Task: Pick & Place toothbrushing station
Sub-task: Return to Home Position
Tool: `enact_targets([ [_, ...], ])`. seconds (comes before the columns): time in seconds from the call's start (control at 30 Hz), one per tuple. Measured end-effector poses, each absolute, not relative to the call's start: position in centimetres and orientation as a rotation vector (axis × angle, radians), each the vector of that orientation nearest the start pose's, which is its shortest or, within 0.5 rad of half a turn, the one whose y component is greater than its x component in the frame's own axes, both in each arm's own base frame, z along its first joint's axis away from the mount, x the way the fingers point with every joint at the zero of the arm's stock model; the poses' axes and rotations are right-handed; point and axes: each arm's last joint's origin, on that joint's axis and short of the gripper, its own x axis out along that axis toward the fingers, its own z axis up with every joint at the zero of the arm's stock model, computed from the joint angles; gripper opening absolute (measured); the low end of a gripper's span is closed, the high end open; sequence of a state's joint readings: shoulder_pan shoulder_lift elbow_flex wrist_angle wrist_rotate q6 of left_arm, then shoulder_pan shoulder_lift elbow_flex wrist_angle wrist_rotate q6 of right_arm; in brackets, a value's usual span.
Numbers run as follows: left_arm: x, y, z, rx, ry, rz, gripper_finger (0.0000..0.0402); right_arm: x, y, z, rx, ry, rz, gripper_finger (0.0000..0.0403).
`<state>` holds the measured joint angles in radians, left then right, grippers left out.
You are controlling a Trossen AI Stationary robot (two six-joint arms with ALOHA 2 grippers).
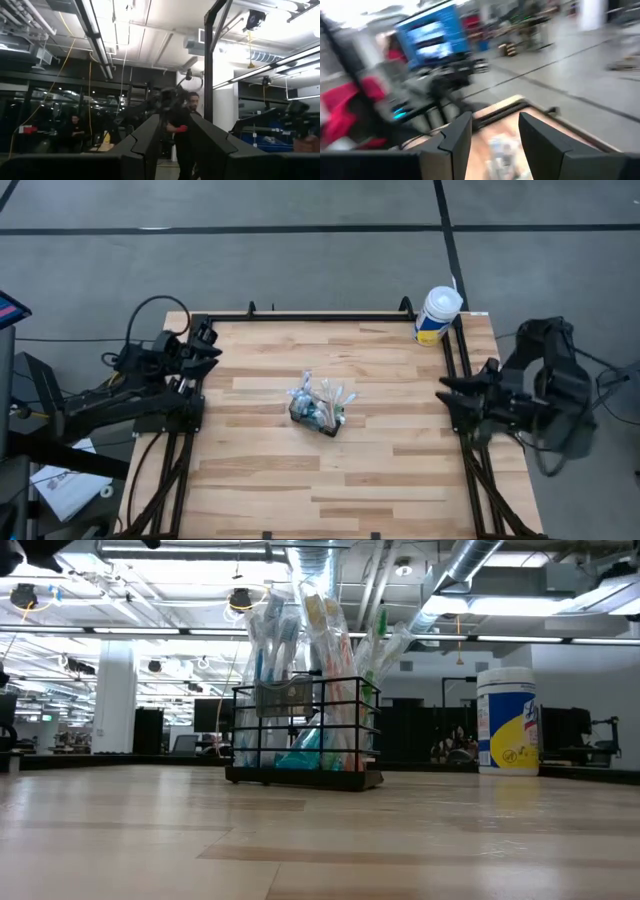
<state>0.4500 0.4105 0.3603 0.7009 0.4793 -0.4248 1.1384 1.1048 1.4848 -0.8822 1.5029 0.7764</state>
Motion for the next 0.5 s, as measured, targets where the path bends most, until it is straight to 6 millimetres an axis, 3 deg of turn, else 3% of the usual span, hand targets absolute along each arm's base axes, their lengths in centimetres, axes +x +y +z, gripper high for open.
enact_targets([
  [0.13, 9.7, 3.2, 31.3, -0.124, -0.558, -0.15, 0.01, 11.1, 14.7, 50.0, 0.232, 0.01, -0.173, 0.0154],
  [0.27, 9.7, 3.2, 31.3, -0.122, -0.559, -0.16, 0.01, 12.0, 13.8, 53.8, 0.049, -0.257, 0.301, 0.0154],
  [0.4, 9.4, 2.8, 31.6, -0.096, -0.575, -0.243, 0.01, 13.5, 11.0, 52.5, 0.005, -0.12, 0.189, 0.0154],
  [0.5, 9.3, 2.7, 31.7, -0.079, -0.574, -0.28, 0.01, 13.5, 9.4, 51.5, -0.072, -0.042, 0.155, 0.0154],
])
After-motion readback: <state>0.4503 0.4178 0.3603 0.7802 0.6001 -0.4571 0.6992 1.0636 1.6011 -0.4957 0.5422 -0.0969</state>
